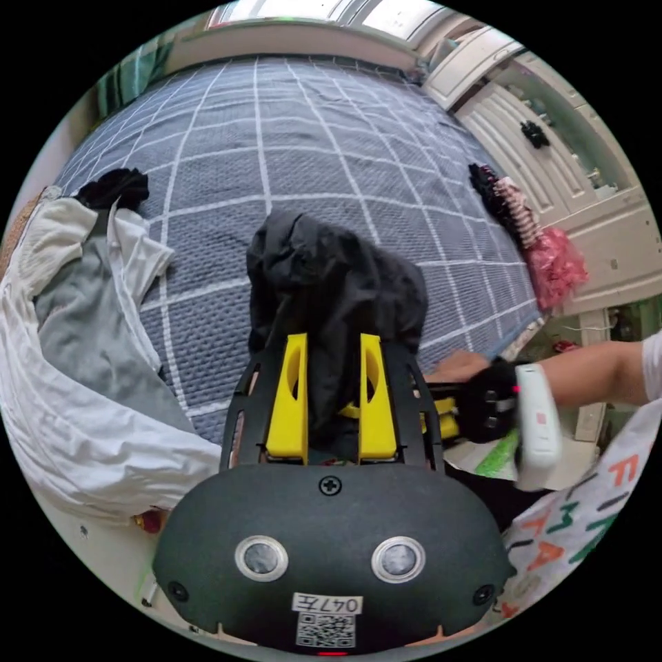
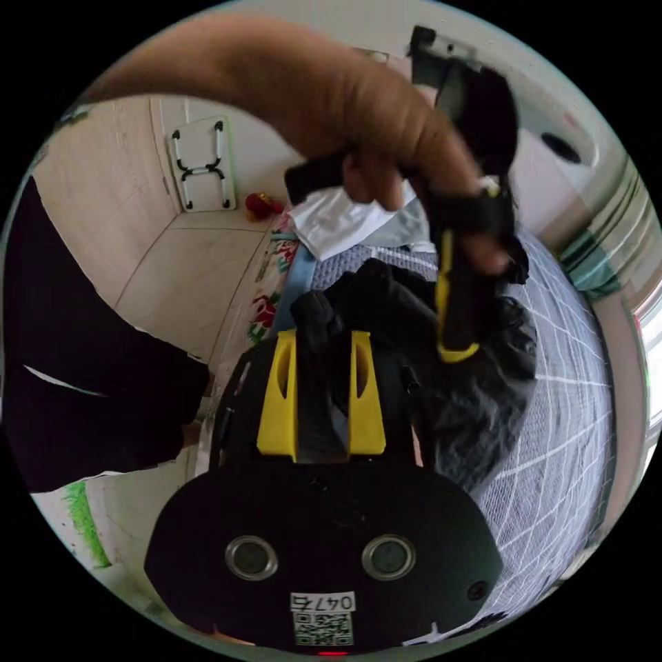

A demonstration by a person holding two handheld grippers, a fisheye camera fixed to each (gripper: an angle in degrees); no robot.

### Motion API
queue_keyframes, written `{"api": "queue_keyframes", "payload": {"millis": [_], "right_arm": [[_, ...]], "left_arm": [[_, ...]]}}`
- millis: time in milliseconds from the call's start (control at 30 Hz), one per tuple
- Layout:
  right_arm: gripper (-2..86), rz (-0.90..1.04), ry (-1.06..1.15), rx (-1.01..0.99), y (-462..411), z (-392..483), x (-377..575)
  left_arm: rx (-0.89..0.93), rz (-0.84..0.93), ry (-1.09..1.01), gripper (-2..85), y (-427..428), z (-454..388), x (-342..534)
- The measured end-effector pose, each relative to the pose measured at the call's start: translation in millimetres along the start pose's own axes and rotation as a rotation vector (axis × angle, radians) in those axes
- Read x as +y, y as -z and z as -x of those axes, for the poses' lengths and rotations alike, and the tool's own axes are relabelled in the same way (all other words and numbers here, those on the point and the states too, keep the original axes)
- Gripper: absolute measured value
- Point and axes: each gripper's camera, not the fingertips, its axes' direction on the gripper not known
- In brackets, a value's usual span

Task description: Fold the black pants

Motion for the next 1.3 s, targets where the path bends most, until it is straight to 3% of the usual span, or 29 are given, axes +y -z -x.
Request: {"api": "queue_keyframes", "payload": {"millis": [133,200,333,600,800,1033,1167,1300], "right_arm": [[3.3,-0.049,-0.066,-0.017,45.8,-13.9,13.7],[0.9,-0.100,-0.154,0.093,84.0,-39.7,25.6],[-0.3,-0.102,-0.280,0.198,99.2,-114.9,24.1],[-0.5,0.112,-0.239,0.055,-37.4,-225.4,3.5],[-0.5,0.087,-0.325,-0.168,-81.7,-275.0,23.2],[0.5,-0.066,-0.453,-0.012,30.7,-281.1,64.8],[0.6,0.022,-0.528,0.055,60.5,-249.0,103.4],[0.5,0.108,-0.530,0.023,31.1,-226.0,124.5]], "left_arm": [[0.042,0.075,0.103,8.8,-34.2,17.0,7.1],[0.071,0.051,0.127,8.9,-34.0,17.5,11.4],[-0.068,-0.043,0.145,9.5,0.8,-13.0,30.2],[-0.247,-0.003,0.082,10.0,-23.3,-72.3,65.2],[-0.316,-0.095,0.117,10.0,-40.1,-86.7,73.2],[-0.235,-0.105,0.077,11.0,36.0,-85.9,66.1],[-0.193,-0.085,-0.021,11.1,50.5,-90.3,42.2],[-0.175,0.052,-0.015,13.4,-6.5,-79.0,15.8]]}}
